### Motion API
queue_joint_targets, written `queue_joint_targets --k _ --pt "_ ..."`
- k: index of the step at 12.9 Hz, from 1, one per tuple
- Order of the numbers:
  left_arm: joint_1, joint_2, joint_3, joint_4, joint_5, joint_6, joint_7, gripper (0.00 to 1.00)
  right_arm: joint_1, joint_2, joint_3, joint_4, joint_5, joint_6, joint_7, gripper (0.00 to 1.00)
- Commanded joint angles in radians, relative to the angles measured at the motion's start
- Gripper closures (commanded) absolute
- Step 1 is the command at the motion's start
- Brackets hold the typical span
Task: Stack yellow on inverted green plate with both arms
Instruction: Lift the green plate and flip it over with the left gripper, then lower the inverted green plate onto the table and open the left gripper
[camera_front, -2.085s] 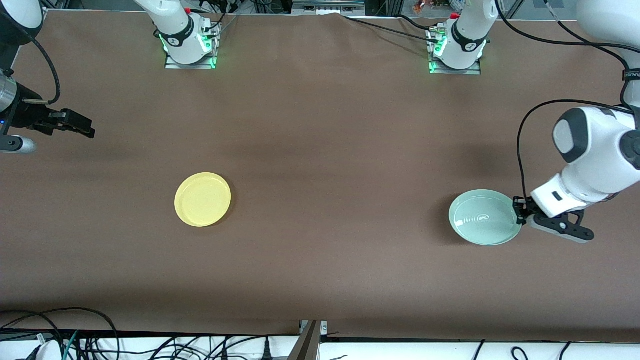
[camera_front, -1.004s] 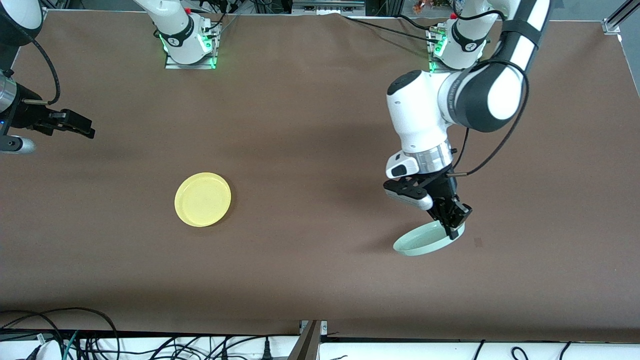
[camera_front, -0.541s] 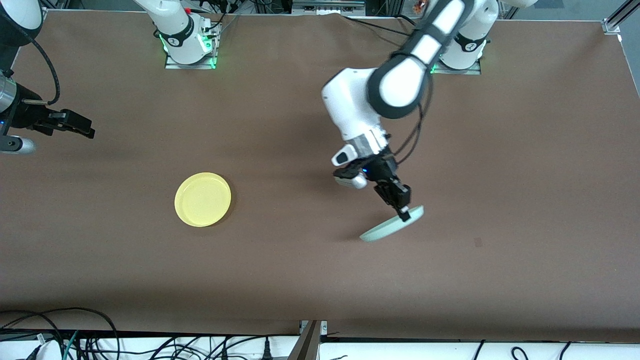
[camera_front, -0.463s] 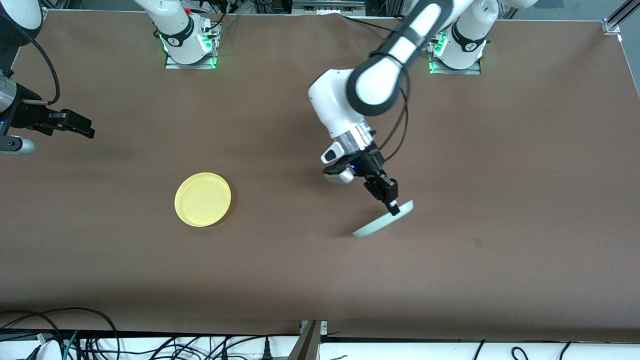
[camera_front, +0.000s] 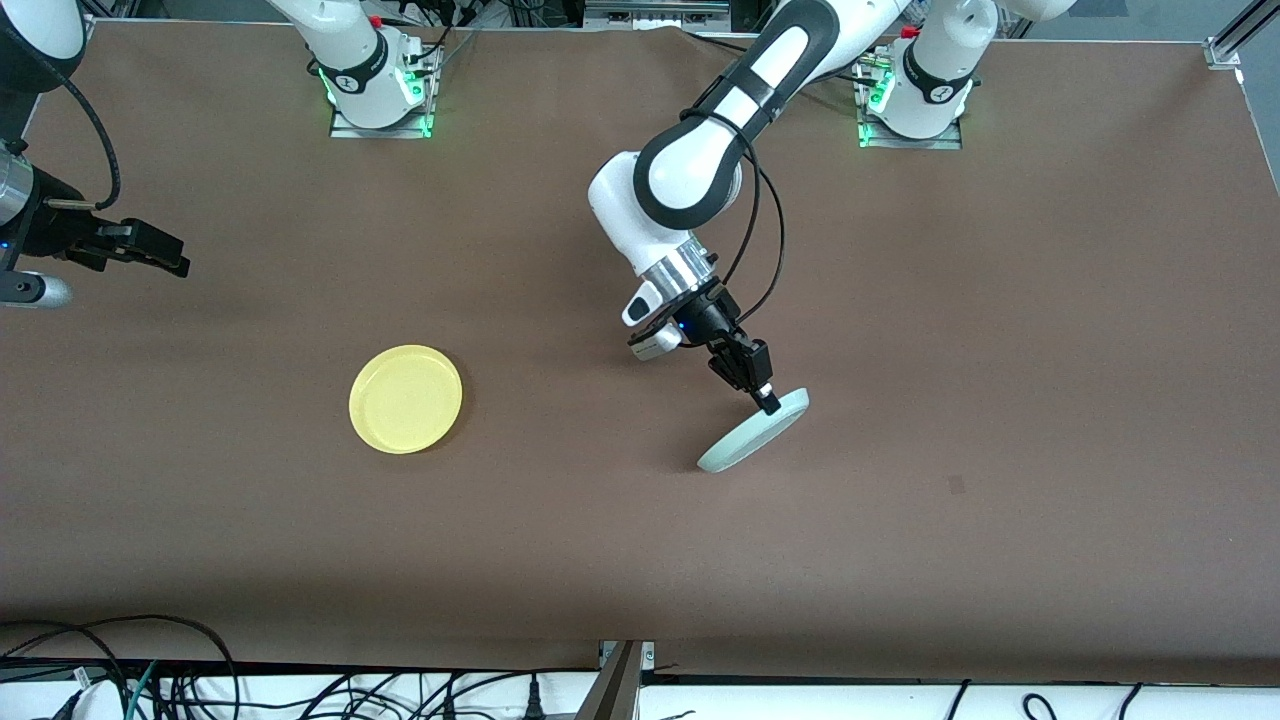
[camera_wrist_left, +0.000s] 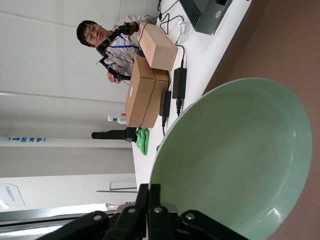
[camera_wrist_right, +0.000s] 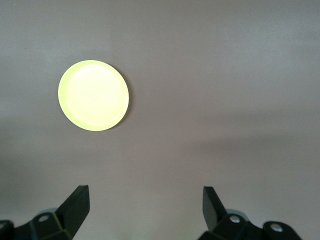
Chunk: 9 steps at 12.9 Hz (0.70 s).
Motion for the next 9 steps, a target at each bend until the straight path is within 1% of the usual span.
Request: queue_joint_targets --k 1,6,8,9 --pt "-0.03 0.043 0.015 0.006 0.062 -0.053 -0.07 1.0 -0.001 0.005 -0.006 0.013 0.02 -0.014 -0.011 0.0" --pt "-0.073 0.051 -0.002 -0.071 0.059 -0.084 -0.162 1.0 -0.001 0.005 -0.007 0.013 0.02 -0.015 -0.012 0.0" --pt "-0.075 0.051 -0.026 -0.089 0.052 -0.087 -0.184 1.0 -0.003 0.005 -0.007 0.013 0.02 -0.015 -0.012 0.0" --pt "-0.075 0.051 -0.04 -0.092 0.049 -0.087 -0.185 0.73 -0.001 0.005 -0.007 0.013 0.02 -0.015 -0.012 0.0"
